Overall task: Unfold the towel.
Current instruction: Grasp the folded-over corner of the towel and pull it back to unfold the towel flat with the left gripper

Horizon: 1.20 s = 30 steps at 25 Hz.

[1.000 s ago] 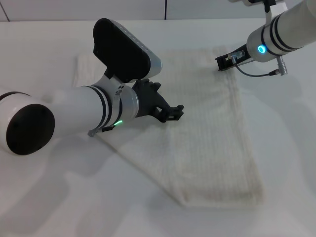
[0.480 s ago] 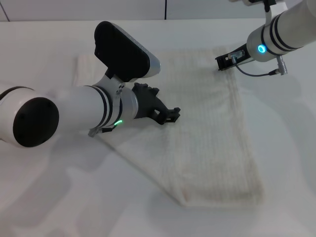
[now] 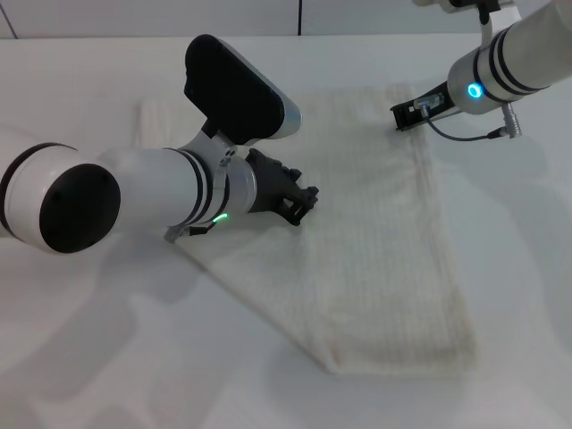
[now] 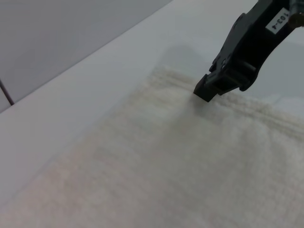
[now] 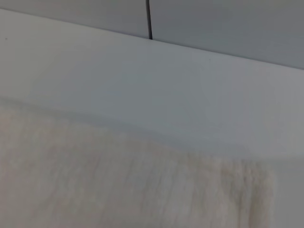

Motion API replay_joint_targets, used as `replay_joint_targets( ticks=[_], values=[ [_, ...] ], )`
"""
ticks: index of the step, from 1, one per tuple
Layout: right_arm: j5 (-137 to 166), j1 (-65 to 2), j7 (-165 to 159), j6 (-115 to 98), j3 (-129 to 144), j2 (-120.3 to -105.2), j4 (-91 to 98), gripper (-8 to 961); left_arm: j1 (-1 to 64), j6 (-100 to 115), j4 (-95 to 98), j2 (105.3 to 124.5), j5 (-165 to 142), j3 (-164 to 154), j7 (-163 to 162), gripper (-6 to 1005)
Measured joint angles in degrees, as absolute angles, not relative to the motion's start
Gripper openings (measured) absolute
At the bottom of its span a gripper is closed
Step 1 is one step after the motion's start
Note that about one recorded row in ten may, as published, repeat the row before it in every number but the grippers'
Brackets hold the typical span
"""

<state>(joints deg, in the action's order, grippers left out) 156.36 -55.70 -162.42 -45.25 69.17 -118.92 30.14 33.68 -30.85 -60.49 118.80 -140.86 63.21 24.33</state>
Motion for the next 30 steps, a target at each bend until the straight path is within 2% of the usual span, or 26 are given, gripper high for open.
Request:
replay_joint_targets(
  ticks=[2,13,16,30],
  values=[
    [156.36,-55.71,-162.42,-45.26,69.17,-118.91,30.14,49,33.68,-31.17,-60.67,118.77,-140.91,63.20,24.33,354],
    [156.36,-55.52,-162.42,-45.27,69.13,-118.81,30.15,54,30.62,-37.51,-70.76,118.39,-143.36,64.94,24.19,125],
    [156.36,-55.52,-162.42,-45.27,69.09,-118.76,30.15,55,29.02,-40.46,-75.30,118.52,-145.80,65.79,23.58,-2],
    [156.36,-55.40,-162.42,-45.20,68.96,-118.74,30.15,61,29.27,-67.81,-91.60,118.62,-161.88,66.19,7.23,12]
  ],
)
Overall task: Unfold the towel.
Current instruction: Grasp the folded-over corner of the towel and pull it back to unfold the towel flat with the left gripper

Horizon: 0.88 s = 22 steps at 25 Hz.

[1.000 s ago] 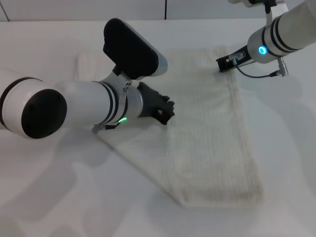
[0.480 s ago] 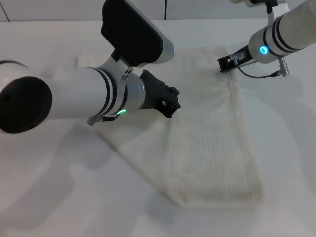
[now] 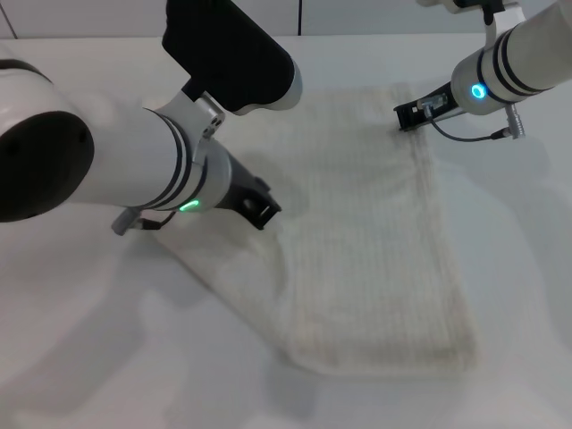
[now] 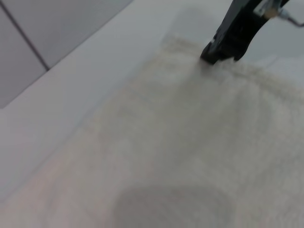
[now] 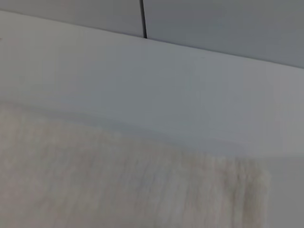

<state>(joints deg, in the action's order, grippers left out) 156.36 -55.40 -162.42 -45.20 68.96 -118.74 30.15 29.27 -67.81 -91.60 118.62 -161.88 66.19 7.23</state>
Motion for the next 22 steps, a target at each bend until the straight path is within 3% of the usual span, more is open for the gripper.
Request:
replay_joint_targets(
  ticks=[22],
  values=[
    [156.36,-55.19,-162.41,-45.92,69.18,-118.74,30.15,70,29.25,-91.53,-102.01,118.19,-165.71,66.28,-1.14,34]
  ],
)
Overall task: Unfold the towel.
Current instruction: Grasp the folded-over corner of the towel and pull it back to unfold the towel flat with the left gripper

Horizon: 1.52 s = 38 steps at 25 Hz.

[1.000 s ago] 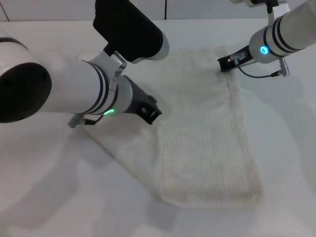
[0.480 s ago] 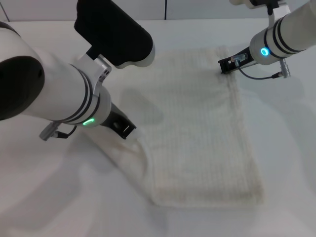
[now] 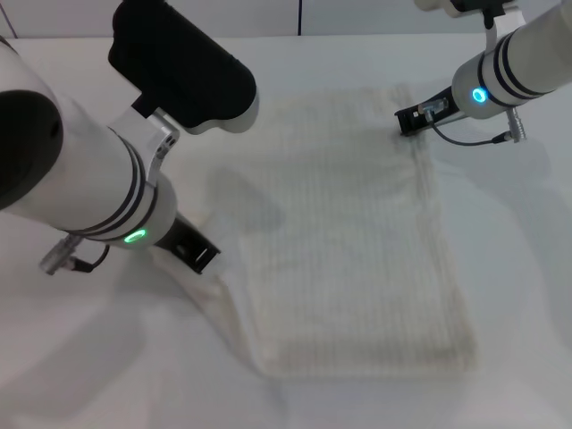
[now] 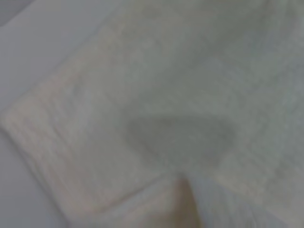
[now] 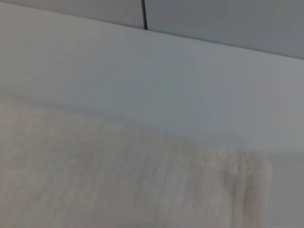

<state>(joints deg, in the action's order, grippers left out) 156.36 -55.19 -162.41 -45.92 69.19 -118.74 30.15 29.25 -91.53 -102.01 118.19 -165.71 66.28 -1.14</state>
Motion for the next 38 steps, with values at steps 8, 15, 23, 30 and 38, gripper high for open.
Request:
replay_joint_targets(
  ticks=[8,15,23,30,38],
  values=[
    [156.36,-55.19,-161.97,-46.56,69.08,-118.74,30.29,74,30.02,-96.70,-102.29,118.22,-165.75,66.85,-2.10,41],
    [156.36,-55.17,-161.91,-46.68,69.08,-118.74,30.33,77,30.33,-99.13,-102.33,118.10,-165.76,66.96,-3.42,48],
    [156.36,-55.07,-161.81,-46.86,69.14,-118.74,30.33,80,30.32,-102.06,-101.89,118.02,-165.82,67.35,-4.84,56],
    [156.46,-55.02,-161.75,-46.87,69.17,-118.74,30.37,83,29.90,-103.40,-99.82,117.05,-165.87,67.48,-7.06,63],
    [156.59,-55.01,-161.72,-46.88,69.15,-118.72,30.41,86,29.53,-102.94,-95.75,116.73,-165.87,67.04,-8.63,71]
  ],
)
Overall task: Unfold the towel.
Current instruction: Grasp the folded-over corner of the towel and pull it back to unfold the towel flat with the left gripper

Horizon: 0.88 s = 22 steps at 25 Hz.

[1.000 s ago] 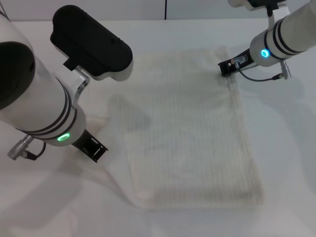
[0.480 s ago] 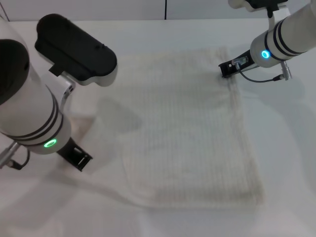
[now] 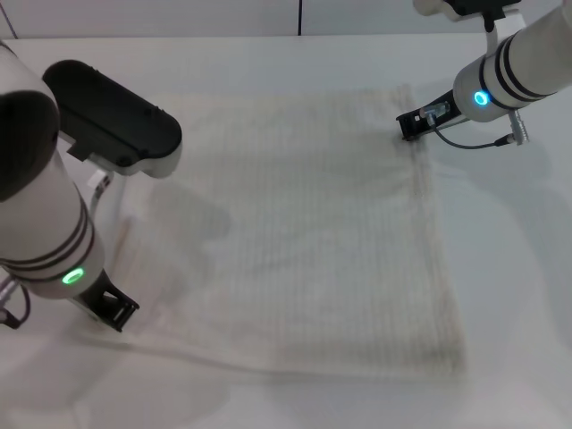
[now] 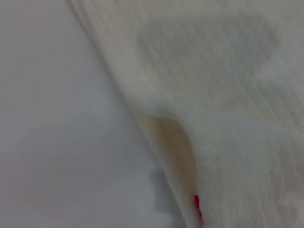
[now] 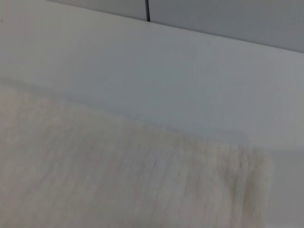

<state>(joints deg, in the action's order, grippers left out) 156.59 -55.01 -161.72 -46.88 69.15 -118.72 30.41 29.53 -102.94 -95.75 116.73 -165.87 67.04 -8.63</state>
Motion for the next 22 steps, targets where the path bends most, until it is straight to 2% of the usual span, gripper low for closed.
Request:
replay_joint_targets(
  ticks=[10,13,16,17,18,19,20,21,22],
  values=[
    [156.71,-55.02,-161.71,-47.73,69.08,-118.64,31.29,91,30.14,-100.91,-95.76,116.72,-165.84,61.55,-8.53,81],
    [156.71,-54.68,-161.67,-47.96,69.10,-118.67,32.53,92,30.78,-99.79,-95.68,116.04,-165.85,61.86,-8.25,84],
    [156.59,-52.91,-160.55,-48.36,69.31,-119.03,36.32,93,31.60,-98.47,-95.46,114.90,-165.89,62.53,-8.18,206],
    [156.40,-51.94,-160.00,-48.42,69.76,-119.20,38.33,94,32.34,-97.07,-95.05,113.89,-165.89,63.25,-8.12,246],
    [156.04,-50.75,-159.68,-48.40,70.58,-119.33,40.59,94,33.85,-93.19,-93.72,111.76,-165.91,65.64,-8.04,287],
    [155.32,-49.34,-159.59,-48.28,71.99,-119.41,42.92,95,33.85,-93.19,-93.72,111.76,-165.91,65.64,-8.04,348],
    [154.03,-47.25,-159.52,-47.92,74.32,-119.44,46.39,95,34.42,-90.03,-92.99,110.46,-165.97,67.51,-7.92,409],
    [152.57,-45.31,-159.52,-47.40,76.30,-119.44,49.19,95,34.42,-90.03,-92.99,110.46,-165.97,67.51,-7.92,471],
    [151.19,-42.96,-159.50,-46.38,78.58,-119.39,52.82,96,34.27,-81.46,-92.10,108.51,-165.92,71.88,-6.07,532]
  ],
)
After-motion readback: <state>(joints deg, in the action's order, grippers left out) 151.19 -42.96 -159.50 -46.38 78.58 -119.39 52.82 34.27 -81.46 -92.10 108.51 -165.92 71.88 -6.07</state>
